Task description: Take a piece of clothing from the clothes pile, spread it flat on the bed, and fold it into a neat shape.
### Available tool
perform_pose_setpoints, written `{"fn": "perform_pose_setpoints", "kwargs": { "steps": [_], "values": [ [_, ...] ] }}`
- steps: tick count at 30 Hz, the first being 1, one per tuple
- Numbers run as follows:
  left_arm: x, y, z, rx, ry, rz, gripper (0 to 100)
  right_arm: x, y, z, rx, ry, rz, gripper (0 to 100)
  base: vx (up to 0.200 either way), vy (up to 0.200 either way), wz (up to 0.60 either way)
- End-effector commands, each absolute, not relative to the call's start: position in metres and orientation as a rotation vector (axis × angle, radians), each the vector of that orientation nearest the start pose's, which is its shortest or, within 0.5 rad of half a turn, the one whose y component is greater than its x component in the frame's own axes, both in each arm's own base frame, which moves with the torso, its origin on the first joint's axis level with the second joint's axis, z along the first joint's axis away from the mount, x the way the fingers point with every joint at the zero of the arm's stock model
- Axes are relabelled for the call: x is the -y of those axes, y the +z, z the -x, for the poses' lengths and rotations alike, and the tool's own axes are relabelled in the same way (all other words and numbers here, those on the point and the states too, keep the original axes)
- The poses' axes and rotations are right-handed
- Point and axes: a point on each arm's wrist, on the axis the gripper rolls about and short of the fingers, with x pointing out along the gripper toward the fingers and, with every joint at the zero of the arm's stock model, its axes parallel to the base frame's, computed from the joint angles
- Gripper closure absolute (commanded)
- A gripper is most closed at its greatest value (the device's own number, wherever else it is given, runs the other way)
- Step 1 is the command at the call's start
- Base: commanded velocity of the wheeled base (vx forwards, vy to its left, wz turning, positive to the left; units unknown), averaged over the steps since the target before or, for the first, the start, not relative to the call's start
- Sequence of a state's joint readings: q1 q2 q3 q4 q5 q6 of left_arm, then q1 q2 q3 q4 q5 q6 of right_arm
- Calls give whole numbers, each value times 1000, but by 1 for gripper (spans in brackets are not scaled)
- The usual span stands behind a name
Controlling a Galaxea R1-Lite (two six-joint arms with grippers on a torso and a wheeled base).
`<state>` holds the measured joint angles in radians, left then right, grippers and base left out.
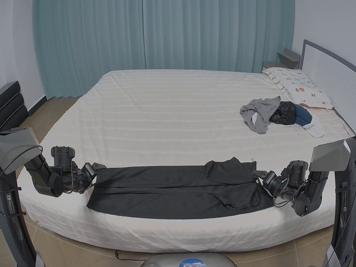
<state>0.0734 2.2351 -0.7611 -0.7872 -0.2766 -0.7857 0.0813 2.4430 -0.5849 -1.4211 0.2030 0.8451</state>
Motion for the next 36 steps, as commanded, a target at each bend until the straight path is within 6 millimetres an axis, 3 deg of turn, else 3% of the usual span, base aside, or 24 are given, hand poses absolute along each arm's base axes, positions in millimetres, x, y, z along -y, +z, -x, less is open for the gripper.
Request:
{"fn": "perform_pose_setpoints", "kwargs": {
  "steps": [1,11,22,31,32,36],
  "values": [
    [-20,6,-360,-712,69,848,0,-23,-32,-339,-506,59,-877,0,0,0,0],
    [-20,-9,-364,-743,2,649,0,-14,-34,-336,-499,30,-907,0,0,0,0],
    [-12,-30,-361,-806,-44,539,0,-15,-32,-335,-500,20,-962,0,0,0,0],
    [-10,-31,-360,-812,-52,523,0,-17,-31,-334,-502,26,-960,0,0,0,0],
    [-9,-31,-359,-812,-50,521,100,-17,-31,-334,-501,27,-960,0,0,0,0],
    [-10,-29,-359,-803,-24,509,100,-17,-31,-334,-501,27,-960,0,0,0,0]
  ]
}}
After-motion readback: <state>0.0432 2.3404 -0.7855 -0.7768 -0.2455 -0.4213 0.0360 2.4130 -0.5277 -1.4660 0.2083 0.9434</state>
